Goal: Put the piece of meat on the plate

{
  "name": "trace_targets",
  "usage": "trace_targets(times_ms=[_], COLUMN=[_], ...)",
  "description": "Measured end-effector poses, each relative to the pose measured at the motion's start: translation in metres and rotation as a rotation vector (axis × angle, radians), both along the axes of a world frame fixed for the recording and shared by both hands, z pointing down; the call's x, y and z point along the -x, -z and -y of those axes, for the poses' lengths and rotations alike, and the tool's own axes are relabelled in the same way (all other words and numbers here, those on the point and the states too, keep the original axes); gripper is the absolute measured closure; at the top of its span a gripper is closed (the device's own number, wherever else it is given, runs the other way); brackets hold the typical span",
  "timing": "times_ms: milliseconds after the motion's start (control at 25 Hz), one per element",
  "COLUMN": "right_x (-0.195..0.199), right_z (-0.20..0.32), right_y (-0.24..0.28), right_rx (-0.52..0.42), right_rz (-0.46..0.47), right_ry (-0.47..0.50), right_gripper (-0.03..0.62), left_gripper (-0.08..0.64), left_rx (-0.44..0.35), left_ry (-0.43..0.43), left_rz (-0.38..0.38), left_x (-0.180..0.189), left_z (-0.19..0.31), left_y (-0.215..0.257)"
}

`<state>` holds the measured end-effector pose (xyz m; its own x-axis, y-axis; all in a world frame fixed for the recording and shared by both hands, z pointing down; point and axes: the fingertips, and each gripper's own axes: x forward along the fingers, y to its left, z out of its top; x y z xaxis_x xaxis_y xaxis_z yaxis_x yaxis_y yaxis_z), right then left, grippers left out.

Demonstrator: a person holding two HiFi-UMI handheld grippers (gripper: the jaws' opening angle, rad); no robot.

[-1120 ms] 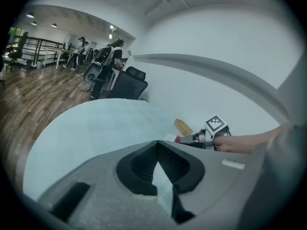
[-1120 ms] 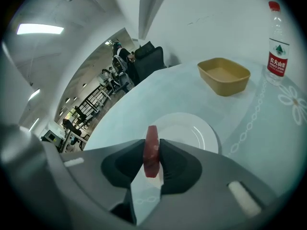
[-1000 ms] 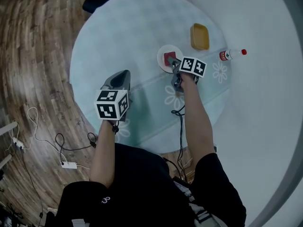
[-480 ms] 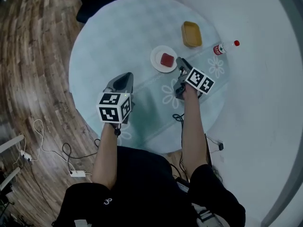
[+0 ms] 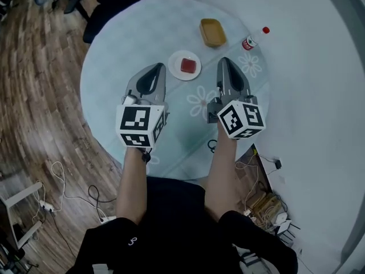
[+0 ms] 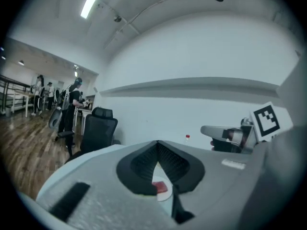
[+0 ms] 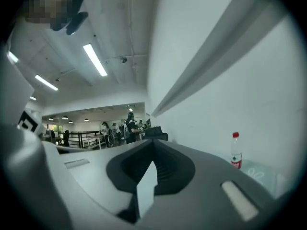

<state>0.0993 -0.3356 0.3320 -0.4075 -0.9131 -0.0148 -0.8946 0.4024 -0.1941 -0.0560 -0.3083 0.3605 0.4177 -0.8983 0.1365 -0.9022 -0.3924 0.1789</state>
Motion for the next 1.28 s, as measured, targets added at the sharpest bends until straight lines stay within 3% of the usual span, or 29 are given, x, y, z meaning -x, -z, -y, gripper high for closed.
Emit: trace_targets(times_ms=[120, 280, 680, 1280], right_x=[-0.007, -0.013, -0.009, -0.011], right_z=[-0.031, -0.056, -0.072, -0.072], right_y=[0.004, -0.011, -0.003, -0.012], right_rx=[0.0, 0.047, 0.018, 0.016], right_rz=[-0.105, -0.162, -0.178, -0.2], right_ry=[-0.023, -0.017, 0.017, 0.054], right_gripper=[0.588, 0.588, 0.588, 0.591], left_gripper=[0.566, 0.566, 0.566, 0.566], left_rx=[-0.078, -0.093, -0.134, -0.127], left_ry=[0.053, 0.096, 0.09, 0.083], left_rz=[0.036, 0.046, 0.117, 0.149], left_x=[-0.004, -0.007, -0.026, -0.041], left_z=[-0.012, -0.029, -0.053, -0.06], left_y=[0.023, 0.031, 0.045, 0.034])
